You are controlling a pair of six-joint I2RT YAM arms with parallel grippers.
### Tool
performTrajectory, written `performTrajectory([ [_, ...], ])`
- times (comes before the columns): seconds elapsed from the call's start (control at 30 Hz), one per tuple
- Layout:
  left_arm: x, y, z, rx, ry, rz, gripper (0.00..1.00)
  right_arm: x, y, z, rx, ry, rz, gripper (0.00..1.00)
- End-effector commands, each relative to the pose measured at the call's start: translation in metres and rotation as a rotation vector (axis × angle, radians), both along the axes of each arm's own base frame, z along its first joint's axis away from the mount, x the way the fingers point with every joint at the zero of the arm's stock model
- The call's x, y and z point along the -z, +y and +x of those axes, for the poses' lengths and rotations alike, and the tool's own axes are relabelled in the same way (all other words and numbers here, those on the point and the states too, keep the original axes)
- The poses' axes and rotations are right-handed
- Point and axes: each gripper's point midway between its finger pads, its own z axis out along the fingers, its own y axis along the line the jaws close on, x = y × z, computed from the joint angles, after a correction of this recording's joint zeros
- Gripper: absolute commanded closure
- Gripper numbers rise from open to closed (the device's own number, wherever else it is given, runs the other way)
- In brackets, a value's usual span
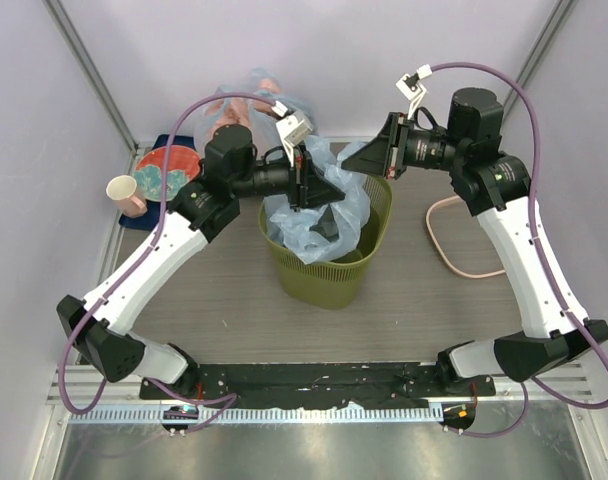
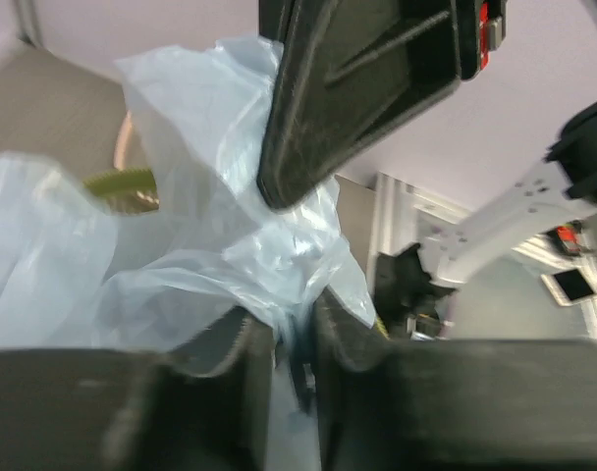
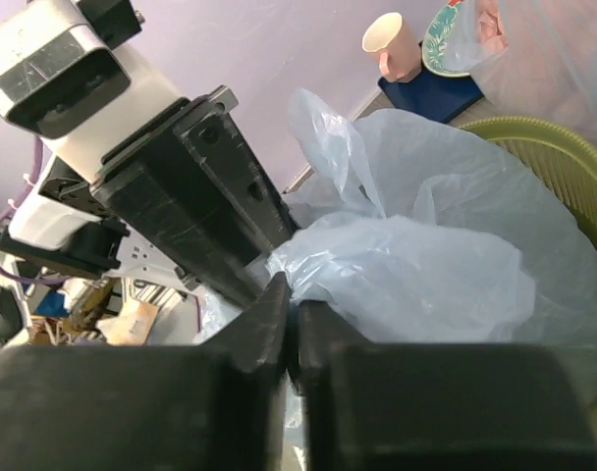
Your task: Put the trash bags into the trash bin
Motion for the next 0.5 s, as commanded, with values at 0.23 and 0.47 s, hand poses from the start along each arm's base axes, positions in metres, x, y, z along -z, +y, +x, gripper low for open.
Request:
performTrajectory([
  [0.23,-0.049,0.080,-0.028,0.072,0.120,-0.173,0.74,-0.002,-0.045,-0.032,0.038,-0.044,-0.029,0.99],
  [0.47,-0.033,0.111,-0.043,0.030,0.165,-0.107,1.00,0.031,-0.058,-0.079,-0.070,-0.012,-0.178,0.99],
])
